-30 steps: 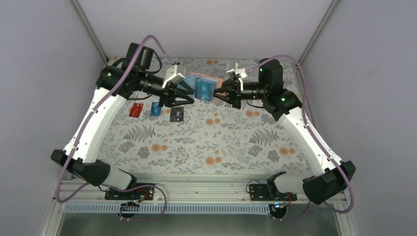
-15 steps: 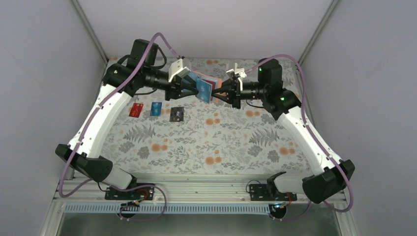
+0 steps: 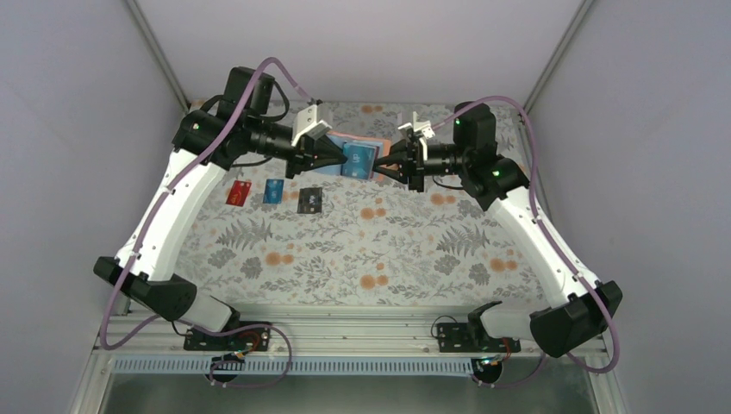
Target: Take the credit cards out of the card holder
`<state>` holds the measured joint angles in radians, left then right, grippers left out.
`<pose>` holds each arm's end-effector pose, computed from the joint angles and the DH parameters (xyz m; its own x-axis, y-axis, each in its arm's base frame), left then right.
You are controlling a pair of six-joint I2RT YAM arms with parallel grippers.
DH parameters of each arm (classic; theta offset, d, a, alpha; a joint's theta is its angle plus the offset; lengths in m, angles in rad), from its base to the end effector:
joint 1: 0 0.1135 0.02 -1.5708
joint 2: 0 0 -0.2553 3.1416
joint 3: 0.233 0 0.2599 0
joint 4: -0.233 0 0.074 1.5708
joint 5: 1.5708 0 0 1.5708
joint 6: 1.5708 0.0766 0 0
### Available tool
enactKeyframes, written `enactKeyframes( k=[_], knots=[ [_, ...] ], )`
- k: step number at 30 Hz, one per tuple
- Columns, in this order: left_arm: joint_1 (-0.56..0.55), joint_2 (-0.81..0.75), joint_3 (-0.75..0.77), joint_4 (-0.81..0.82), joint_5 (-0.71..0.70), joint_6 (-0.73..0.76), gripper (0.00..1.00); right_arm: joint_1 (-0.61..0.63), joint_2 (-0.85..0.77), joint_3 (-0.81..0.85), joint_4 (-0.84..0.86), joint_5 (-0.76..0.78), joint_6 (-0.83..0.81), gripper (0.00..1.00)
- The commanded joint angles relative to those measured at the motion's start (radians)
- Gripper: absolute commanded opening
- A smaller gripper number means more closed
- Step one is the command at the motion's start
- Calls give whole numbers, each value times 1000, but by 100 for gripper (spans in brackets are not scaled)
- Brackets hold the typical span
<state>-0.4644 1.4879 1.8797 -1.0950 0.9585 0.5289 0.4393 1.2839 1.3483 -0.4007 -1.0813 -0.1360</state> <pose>0.2399 -0.1903 0.4436 -0.0877 0.3683 -0.9256 0.9958 0.0561 -0.0720 0.2429 0.1888 0.3982 -0.1666 -0.1487 -0.9748 -0.9857 0.0515 0.1606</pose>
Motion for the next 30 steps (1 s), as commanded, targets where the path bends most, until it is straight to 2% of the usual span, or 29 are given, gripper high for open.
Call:
enactKeyframes(
  k=[1,6,12,19,26,30],
  knots=[
    [-10,-33,25,-23,63,29,2,-1,-11,17,-5,-15,-14,4],
    [12,-40,30,-44,-31,46,2,-1,-24,14,-22,-2,-32,4],
    [33,-42,107,-88,-129,60,2,-8,-29,20,-37,9,-40,4],
    [62,-34,129,-121,-187,87,2,-14,-40,22,-56,5,-55,4],
    [25,-19,72,-21,-129,-52,2,-13,-12,31,-34,-41,-25,5],
    [14,5,80,15,-158,-109,2,-13,-17,13,21,-51,13,10]
  ],
)
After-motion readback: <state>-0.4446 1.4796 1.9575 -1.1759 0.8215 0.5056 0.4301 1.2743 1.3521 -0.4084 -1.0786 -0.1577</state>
